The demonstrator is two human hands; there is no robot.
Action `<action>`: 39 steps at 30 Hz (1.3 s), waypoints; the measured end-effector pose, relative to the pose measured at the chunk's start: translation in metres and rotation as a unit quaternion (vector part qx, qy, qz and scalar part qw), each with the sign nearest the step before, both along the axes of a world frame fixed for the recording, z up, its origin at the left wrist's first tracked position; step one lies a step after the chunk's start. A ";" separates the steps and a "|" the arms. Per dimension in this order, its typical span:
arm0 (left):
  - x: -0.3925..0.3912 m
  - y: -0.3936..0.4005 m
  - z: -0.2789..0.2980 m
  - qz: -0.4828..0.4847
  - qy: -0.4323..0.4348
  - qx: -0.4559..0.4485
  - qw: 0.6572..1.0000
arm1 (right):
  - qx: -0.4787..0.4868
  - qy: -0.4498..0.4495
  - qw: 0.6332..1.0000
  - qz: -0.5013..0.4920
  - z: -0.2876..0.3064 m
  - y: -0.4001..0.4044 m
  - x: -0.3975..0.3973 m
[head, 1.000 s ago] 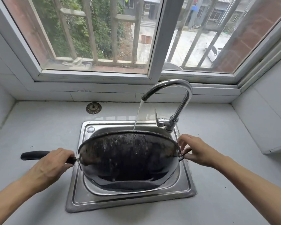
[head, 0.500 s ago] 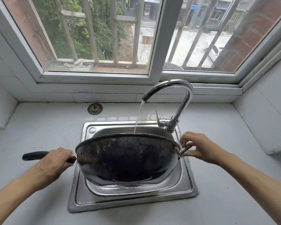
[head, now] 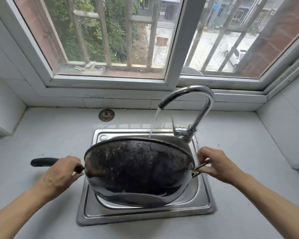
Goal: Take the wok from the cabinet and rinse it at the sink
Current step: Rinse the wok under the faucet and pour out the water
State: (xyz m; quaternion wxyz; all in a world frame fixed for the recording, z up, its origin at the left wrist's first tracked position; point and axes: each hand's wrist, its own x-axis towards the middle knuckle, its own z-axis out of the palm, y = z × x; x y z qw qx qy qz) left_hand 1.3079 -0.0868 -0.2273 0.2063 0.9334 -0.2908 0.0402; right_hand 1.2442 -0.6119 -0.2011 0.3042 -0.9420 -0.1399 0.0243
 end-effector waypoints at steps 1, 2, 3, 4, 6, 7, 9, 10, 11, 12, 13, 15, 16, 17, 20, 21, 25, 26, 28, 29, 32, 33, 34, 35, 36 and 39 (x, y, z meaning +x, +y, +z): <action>0.001 -0.001 0.000 0.004 -0.007 -0.010 1.000 | -0.001 0.003 1.000 0.000 -0.001 0.001 0.001; 0.002 -0.002 -0.002 0.006 -0.011 -0.014 1.000 | -0.001 0.005 1.000 0.001 -0.002 0.003 0.001; 0.003 0.000 -0.004 0.005 -0.018 -0.017 1.000 | 0.000 0.007 1.000 -0.001 -0.003 0.004 0.002; 0.004 0.002 -0.008 0.004 -0.020 -0.019 1.000 | 0.004 0.008 1.000 -0.008 -0.004 0.004 0.002; 0.010 0.007 -0.014 0.003 -0.015 -0.016 1.000 | 0.012 0.007 1.000 -0.025 -0.005 0.005 0.004; 0.014 0.010 -0.020 0.003 -0.021 -0.009 1.000 | 0.016 0.004 0.999 -0.031 -0.005 0.005 0.006; 0.023 0.013 -0.029 0.001 -0.022 0.001 1.000 | 0.028 -0.002 0.999 -0.041 -0.005 0.005 0.010; 0.028 0.014 -0.031 0.001 0.001 0.001 1.000 | 0.035 -0.004 0.998 -0.047 -0.006 0.005 0.012; 0.032 0.014 -0.032 -0.006 0.017 0.012 1.000 | 0.043 -0.005 0.998 -0.055 -0.006 0.004 0.014; 0.035 0.014 -0.034 -0.017 0.010 0.014 1.000 | 0.051 -0.003 0.997 -0.066 -0.006 0.003 0.016; 0.036 0.013 -0.038 -0.029 -0.026 0.015 0.999 | 0.058 0.000 0.995 -0.076 -0.006 0.002 0.019; 0.035 0.012 -0.043 -0.044 -0.063 0.014 0.997 | 0.067 0.000 0.994 -0.090 -0.005 0.000 0.024; 0.034 0.011 -0.044 -0.046 -0.064 0.015 0.997 | 0.072 -0.002 0.993 -0.094 -0.005 -0.001 0.026; 0.034 0.009 -0.043 -0.047 -0.066 0.017 0.997 | 0.079 -0.003 0.992 -0.097 -0.003 -0.002 0.028; 0.036 0.000 -0.037 -0.044 -0.088 0.014 0.995 | 0.098 0.000 0.990 -0.103 -0.002 -0.006 0.031; 0.037 -0.003 -0.033 -0.046 -0.096 0.013 0.994 | 0.102 0.003 0.990 -0.101 -0.002 -0.008 0.032; 0.040 -0.010 -0.022 -0.066 -0.118 0.011 0.991 | 0.117 0.004 0.989 -0.085 0.000 -0.014 0.031; 0.040 -0.012 -0.020 -0.068 -0.119 0.007 0.990 | 0.117 0.002 0.990 -0.085 0.000 -0.015 0.031; 0.040 -0.016 -0.017 -0.073 -0.125 0.002 0.990 | 0.123 0.004 0.989 -0.087 -0.001 -0.016 0.030; 0.040 -0.016 -0.018 -0.074 -0.131 0.002 0.989 | 0.129 0.008 0.987 -0.090 -0.002 -0.017 0.029; 0.045 -0.011 -0.024 -0.063 -0.125 0.011 0.990 | 0.140 0.031 0.984 -0.109 -0.008 -0.015 0.028; 0.046 -0.009 -0.026 -0.056 -0.117 0.016 0.991 | 0.140 0.037 0.982 -0.119 -0.011 -0.015 0.028; 0.048 -0.007 -0.028 -0.049 -0.111 0.022 0.992 | 0.140 0.040 0.981 -0.129 -0.015 -0.014 0.028; 0.049 -0.005 -0.030 -0.044 -0.107 0.029 0.993 | 0.138 0.040 0.980 -0.140 -0.018 -0.013 0.029; 0.050 -0.004 -0.032 -0.040 -0.104 0.035 0.993 | 0.138 0.038 0.978 -0.151 -0.022 -0.012 0.030; 0.053 -0.003 -0.034 -0.047 -0.076 0.044 0.995 | 0.138 0.030 0.972 -0.187 -0.030 -0.011 0.033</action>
